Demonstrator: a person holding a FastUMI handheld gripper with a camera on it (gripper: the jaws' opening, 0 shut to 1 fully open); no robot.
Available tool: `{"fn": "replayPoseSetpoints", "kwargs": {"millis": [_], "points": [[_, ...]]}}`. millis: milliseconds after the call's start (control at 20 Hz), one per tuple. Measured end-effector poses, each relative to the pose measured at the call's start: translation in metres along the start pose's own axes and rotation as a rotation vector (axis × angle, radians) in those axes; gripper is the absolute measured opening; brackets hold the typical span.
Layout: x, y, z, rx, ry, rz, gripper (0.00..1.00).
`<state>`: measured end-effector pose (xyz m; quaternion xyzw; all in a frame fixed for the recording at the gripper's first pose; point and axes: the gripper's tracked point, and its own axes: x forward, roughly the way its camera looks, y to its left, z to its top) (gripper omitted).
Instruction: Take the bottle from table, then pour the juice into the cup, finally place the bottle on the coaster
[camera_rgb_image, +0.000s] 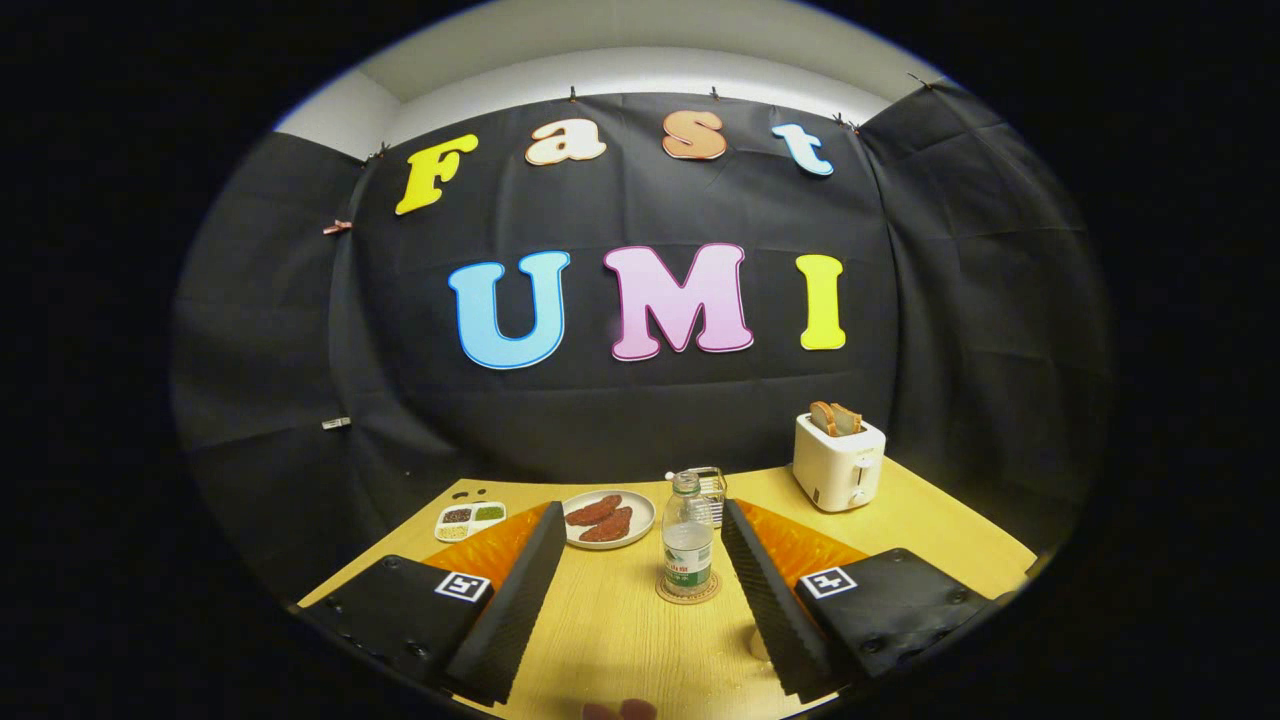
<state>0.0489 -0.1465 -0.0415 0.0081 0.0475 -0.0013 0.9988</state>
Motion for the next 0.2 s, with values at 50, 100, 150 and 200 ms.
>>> {"fn": "replayPoseSetpoints", "kwargs": {"millis": [50,100,150,200], "points": [[-0.0025,-0.0024,0.0028,-0.005,-0.003,0.018,0.97],[-0.0047,-0.0053,0.0049,-0.009,-0.006,0.034,0.97],[-0.0074,-0.0077,0.0085,-0.009,-0.011,0.05,0.98],[-0.0101,-0.0092,0.0122,-0.005,-0.017,0.065,0.99]]}}
